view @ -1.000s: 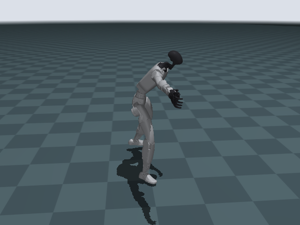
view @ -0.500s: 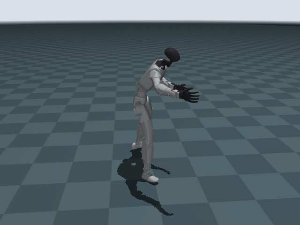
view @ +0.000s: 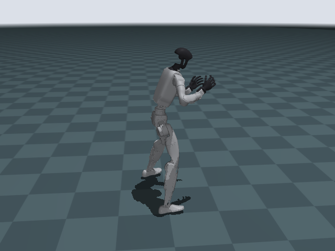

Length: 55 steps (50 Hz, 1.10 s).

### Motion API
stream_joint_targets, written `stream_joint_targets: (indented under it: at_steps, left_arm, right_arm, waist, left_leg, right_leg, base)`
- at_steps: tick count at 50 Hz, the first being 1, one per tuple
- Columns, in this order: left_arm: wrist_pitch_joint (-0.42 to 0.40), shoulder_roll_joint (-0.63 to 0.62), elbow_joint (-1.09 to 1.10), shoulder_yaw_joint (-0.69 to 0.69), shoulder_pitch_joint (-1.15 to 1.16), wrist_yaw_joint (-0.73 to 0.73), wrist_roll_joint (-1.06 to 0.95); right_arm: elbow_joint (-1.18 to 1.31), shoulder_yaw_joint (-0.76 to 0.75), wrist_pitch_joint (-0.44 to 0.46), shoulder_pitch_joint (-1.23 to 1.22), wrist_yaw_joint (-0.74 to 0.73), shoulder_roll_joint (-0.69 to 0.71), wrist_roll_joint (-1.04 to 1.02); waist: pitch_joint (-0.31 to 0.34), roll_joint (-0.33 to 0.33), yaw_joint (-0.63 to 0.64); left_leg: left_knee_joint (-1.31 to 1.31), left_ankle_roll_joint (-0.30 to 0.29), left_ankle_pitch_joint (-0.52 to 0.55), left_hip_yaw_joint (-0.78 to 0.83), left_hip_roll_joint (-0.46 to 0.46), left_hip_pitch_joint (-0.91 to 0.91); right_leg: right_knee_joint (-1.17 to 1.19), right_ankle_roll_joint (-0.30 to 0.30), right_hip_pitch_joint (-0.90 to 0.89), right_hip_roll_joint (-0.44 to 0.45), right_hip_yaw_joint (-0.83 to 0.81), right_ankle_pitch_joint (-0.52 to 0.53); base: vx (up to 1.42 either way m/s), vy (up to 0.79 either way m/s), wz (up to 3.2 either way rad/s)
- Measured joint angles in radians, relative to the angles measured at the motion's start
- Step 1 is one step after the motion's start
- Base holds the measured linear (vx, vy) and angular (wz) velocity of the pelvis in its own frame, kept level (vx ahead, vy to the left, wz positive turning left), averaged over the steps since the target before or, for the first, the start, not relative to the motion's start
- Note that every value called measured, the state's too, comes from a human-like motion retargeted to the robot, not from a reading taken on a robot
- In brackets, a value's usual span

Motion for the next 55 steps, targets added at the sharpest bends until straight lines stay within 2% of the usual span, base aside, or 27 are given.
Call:
stream_joint_targets:
  at_steps: [2, 5, 6, 7, 8, 9, 10, 12, 14, 17, 20, 23, 25, 26, 28, 30, 32, 33, 35, 37, 38, 40, 42, 45, 49, 52, 55]
  left_arm:
    - [0.096, -0.024, -0.027, -0.002, 0.005, 0.033, 0.033]
    - [0.391, -0.039, -0.071, -0.007, 0.012, 0.095, 0.160]
    - [0.410, -0.058, -0.103, -0.022, 0.030, 0.039, 0.153]
    - [0.317, -0.099, -0.162, -0.055, 0.061, -0.080, -0.022]
    - [-0.003, -0.187, -0.277, -0.128, 0.117, -0.322, -0.537]
    - [-0.133, -0.260, -0.363, -0.182, 0.160, -0.559, -1.015]
    - [-0.169, -0.324, -0.434, -0.227, 0.197, -0.793, -1.475]
    - [-0.127, -0.388, -0.434, -0.189, 0.142, -0.807, -1.468]
    - [-0.176, -0.459, -0.451, -0.115, 0.033, -0.797, -1.421]
    - [-0.227, -0.494, -0.499, 0.030, -0.118, -0.897, -1.452]
    - [-0.082, -0.203, -0.399, 0.190, -0.071, -1.064, -1.505]
    - [0.054, 0.467, -0.091, 0.133, 0.131, -1.273, -1.409]
    - [0.210, 0.988, 0.168, -0.050, 0.146, -1.402, -1.217]
    - [0.285, 1.167, 0.300, -0.152, 0.097, -1.436, -1.032]
    - [0.356, 1.416, 0.628, -0.270, 0.023, -1.311, -0.662]
    - [0.321, 1.468, 1.137, -0.275, -0.095, -0.840, -0.446]
    - [0.228, 1.441, 1.512, -0.043, -0.472, -0.437, -0.536]
    - [0.190, 1.475, 1.536, 0.092, -0.654, -0.337, -0.589]
    - [0.187, 1.515, 1.519, 0.203, -0.840, -0.200, -0.712]
    - [0.213, 1.471, 1.530, 0.161, -0.896, -0.175, -0.962]
    - [0.222, 1.442, 1.532, 0.151, -0.938, -0.144, -1.106]
    - [0.246, 1.406, 1.536, 0.060, -0.961, -0.189, -1.144]
    - [0.230, 1.357, 1.522, -0.023, -1.014, -0.203, -1.124]
    - [0.256, 1.214, 1.530, -0.072, -1.125, -0.198, -1.134]
    - [0.224, 1.102, 1.480, -0.253, -1.151, -0.220, -1.208]
    - [0.270, 1.056, 1.477, -0.344, -1.205, -0.292, -1.229]
    - [0.292, 1.049, 1.496, -0.372, -1.253, -0.331, -1.264]
  right_arm:
    - [-0.019, 0.066, 0.025, 0.009, 0.014, 0.070, 0.020]
    - [-0.016, 0.158, 0.099, 0.003, 0.034, 0.195, 0.034]
    - [-0.004, 0.198, 0.116, 0.002, 0.062, 0.248, 0.042]
    - [0.014, 0.244, 0.119, -0.003, 0.089, 0.307, 0.067]
    - [0.046, 0.299, 0.096, -0.017, 0.118, 0.379, 0.128]
    - [0.082, 0.344, 0.111, -0.025, 0.137, 0.447, 0.175]
    - [0.121, 0.383, 0.144, -0.032, 0.151, 0.512, 0.214]
    - [0.194, 0.404, 0.205, 0.006, 0.162, 0.610, 0.201]
    - [0.235, 0.357, 0.226, 0.100, 0.182, 0.663, 0.175]
    - [0.202, 0.173, 0.253, 0.383, 0.292, 0.589, 0.162]
    - [0.136, -0.017, 0.335, 0.694, 0.478, 0.352, 0.167]
    - [0.070, -0.166, 0.304, 0.918, 0.693, 0.069, 0.198]
    - [0.064, -0.250, 0.297, 1.022, 0.791, -0.068, 0.250]
    - [0.084, -0.290, 0.300, 1.050, 0.799, -0.116, 0.272]
    - [0.131, -0.349, 0.281, 1.076, 0.723, -0.186, 0.290]
    - [0.188, -0.343, 0.222, 1.070, 0.539, -0.198, 0.294]
    - [0.260, -0.318, 0.202, 1.067, 0.475, -0.161, 0.308]
    - [0.294, -0.314, 0.215, 1.071, 0.487, -0.152, 0.307]
    - [0.366, -0.304, 0.268, 1.064, 0.482, -0.115, 0.299]
    - [0.468, -0.243, 0.342, 1.021, 0.452, -0.058, 0.270]
    - [0.548, -0.142, 0.396, 0.987, 0.435, -0.015, 0.185]
    - [0.677, -0.026, 0.421, 0.915, 0.381, 0.067, 0.188]
    - [0.799, 0.061, 0.428, 0.836, 0.326, 0.127, 0.216]
    - [0.935, 0.144, 0.481, 0.732, 0.267, 0.225, 0.177]
    - [0.907, 0.314, 0.454, 0.570, 0.160, 0.300, 0.213]
    - [0.749, 0.383, 0.410, 0.478, 0.147, 0.275, 0.126]
    - [0.613, 0.374, 0.386, 0.412, 0.165, 0.245, 0.028]
  waist:
    - [0.038, -0.041, 0.016]
    - [0.109, -0.100, 0.023]
    - [0.118, -0.122, 0.018]
    - [0.128, -0.147, 0.011]
    - [0.138, -0.179, 0.002]
    - [0.147, -0.212, -0.005]
    - [0.157, -0.245, -0.009]
    - [0.159, -0.303, -0.005]
    - [0.150, -0.340, 0.003]
    - [0.096, -0.294, 0.011]
    - [-0.008, -0.139, 0.038]
    - [-0.089, 0.024, 0.100]
    - [-0.128, 0.067, 0.134]
    - [-0.127, 0.057, 0.117]
    - [-0.116, 0.026, 0.085]
    - [-0.105, -0.079, 0.031]
    - [-0.075, -0.228, -0.073]
    - [-0.077, -0.266, -0.093]
    - [-0.058, -0.285, -0.126]
    - [-0.015, -0.254, -0.150]
    - [-0.001, -0.236, -0.139]
    - [0.031, -0.201, -0.124]
    - [0.067, -0.176, -0.099]
    - [0.114, -0.198, -0.060]
    - [0.155, -0.237, -0.026]
    - [0.153, -0.238, -0.009]
    - [0.150, -0.251, 0.008]
  left_leg:
    - [0.115, 0.000, -0.026, -0.012, -0.004, -0.047]
    - [0.322, 0.020, -0.070, -0.015, 0.004, -0.140]
    - [0.389, 0.031, -0.091, -0.007, 0.014, -0.186]
    - [0.450, 0.042, -0.113, 0.003, 0.024, -0.231]
    - [0.501, 0.056, -0.140, 0.017, 0.037, -0.277]
    - [0.547, 0.075, -0.170, 0.035, 0.051, -0.320]
    - [0.590, 0.096, -0.200, 0.055, 0.065, -0.362]
    - [0.669, 0.141, -0.258, 0.093, 0.087, -0.434]
    - [0.729, 0.172, -0.311, 0.127, 0.086, -0.492]
    - [0.735, 0.177, -0.397, 0.176, 0.024, -0.521]
    - [0.605, 0.174, -0.447, 0.248, -0.092, -0.431]
    - [0.446, 0.121, -0.265, 0.297, -0.224, -0.274]
    - [0.507, 0.030, -0.043, 0.256, -0.287, -0.274]
    - [0.607, -0.020, 0.010, 0.223, -0.298, -0.310]
    - [0.829, -0.084, 0.018, 0.154, -0.191, -0.402]
    - [0.952, -0.043, -0.039, 0.123, 0.001, -0.454]
    - [0.844, 0.045, -0.054, 0.128, 0.125, -0.390]
    - [0.731, 0.060, -0.036, 0.119, 0.236, -0.380]
    - [0.388, 0.081, 0.000, 0.133, 0.407, -0.334]
    - [-0.011, 0.053, 0.038, 0.183, 0.441, -0.233]
    - [-0.178, 0.018, 0.080, 0.216, 0.433, -0.173]
    - [-0.286, -0.039, 0.202, 0.168, 0.436, -0.127]
    - [-0.154, -0.091, 0.345, 0.034, 0.409, -0.184]
    - [0.226, -0.141, 0.289, -0.072, 0.276, -0.357]
    - [0.351, -0.067, 0.142, -0.013, 0.131, -0.461]
    - [0.255, -0.016, 0.161, 0.018, 0.075, -0.485]
    - [0.146, 0.017, 0.193, 0.063, 0.048, -0.456]
  right_leg:
    - [0.043, 0.007, 0.008, -0.025, -0.006, -0.017]
    - [0.135, -0.004, 0.016, -0.062, -0.018, -0.054]
    - [0.172, -0.014, 0.004, -0.074, -0.023, -0.065]
    - [0.209, -0.027, -0.009, -0.086, -0.028, -0.075]
    - [0.242, -0.046, -0.026, -0.097, -0.035, -0.082]
    - [0.269, -0.064, -0.042, -0.107, -0.041, -0.086]
    - [0.293, -0.083, -0.060, -0.117, -0.047, -0.089]
    - [0.277, -0.105, -0.071, -0.129, -0.066, -0.071]
    - [0.179, -0.107, -0.045, -0.143, -0.103, -0.002]
    - [-0.085, -0.047, 0.070, -0.174, -0.218, 0.241]
    - [-0.207, -0.035, 0.132, -0.182, -0.271, 0.502]
    - [0.069, -0.066, 0.013, -0.081, -0.072, 0.411]
    - [0.387, -0.028, -0.154, 0.033, 0.050, 0.277]
    - [0.510, 0.035, -0.227, 0.083, 0.061, 0.210]
    - [0.639, 0.098, -0.367, 0.199, -0.023, 0.148]
    - [0.592, 0.104, -0.437, 0.171, -0.198, 0.130]
    - [0.548, 0.071, -0.356, -0.082, -0.356, -0.002]
    - [0.553, 0.005, -0.335, -0.157, -0.416, -0.064]
    - [0.624, -0.079, -0.330, -0.285, -0.410, -0.097]
    - [0.673, -0.052, -0.335, -0.381, -0.302, -0.025]
    - [0.671, -0.028, -0.342, -0.413, -0.246, 0.015]
    - [0.639, -0.090, -0.289, -0.431, -0.177, -0.001]
    - [0.550, -0.123, -0.228, -0.375, -0.056, -0.021]
    - [0.449, -0.122, -0.179, -0.295, 0.203, -0.099]
    - [0.615, -0.195, -0.246, -0.215, 0.159, -0.255]
    - [0.715, -0.263, -0.300, -0.097, -0.027, -0.305]
    - [0.687, -0.289, -0.304, 0.005, -0.195, -0.270]
  base:
    - [0.10, 0.16, 0.50]
    - [0.09, 0.22, 0.74]
    - [0.09, 0.27, 0.86]
    - [0.09, 0.30, 0.87]
    - [0.10, 0.33, 0.79]
    - [0.10, 0.37, 0.69]
    - [0.11, 0.43, 0.53]
    - [0.15, 0.54, 0.38]
    - [0.22, 0.74, 0.37]
    - [0.39, 1.05, 0.51]
    - [0.59, 1.44, 0.18]
    - [0.63, 1.71, -0.51]
    - [0.52, 1.57, -0.73]
    - [0.42, 1.38, -0.49]
    - [0.30, 1.12, -0.63]
    - [0.28, 1.15, -0.03]
    - [0.45, 1.38, 1.07]
    - [0.42, 1.27, 0.43]
    - [0.37, 1.32, 0.27]
    - [0.41, 1.60, 0.60]
    - [0.45, 1.71, 0.34]
    - [0.46, 1.69, 0.15]
    - [0.43, 1.51, 0.32]
    - [0.37, 1.30, 0.85]
    - [0.23, 0.90, 0.99]
    - [0.18, 0.59, 0.50]
    - [0.21, 0.48, -0.14]
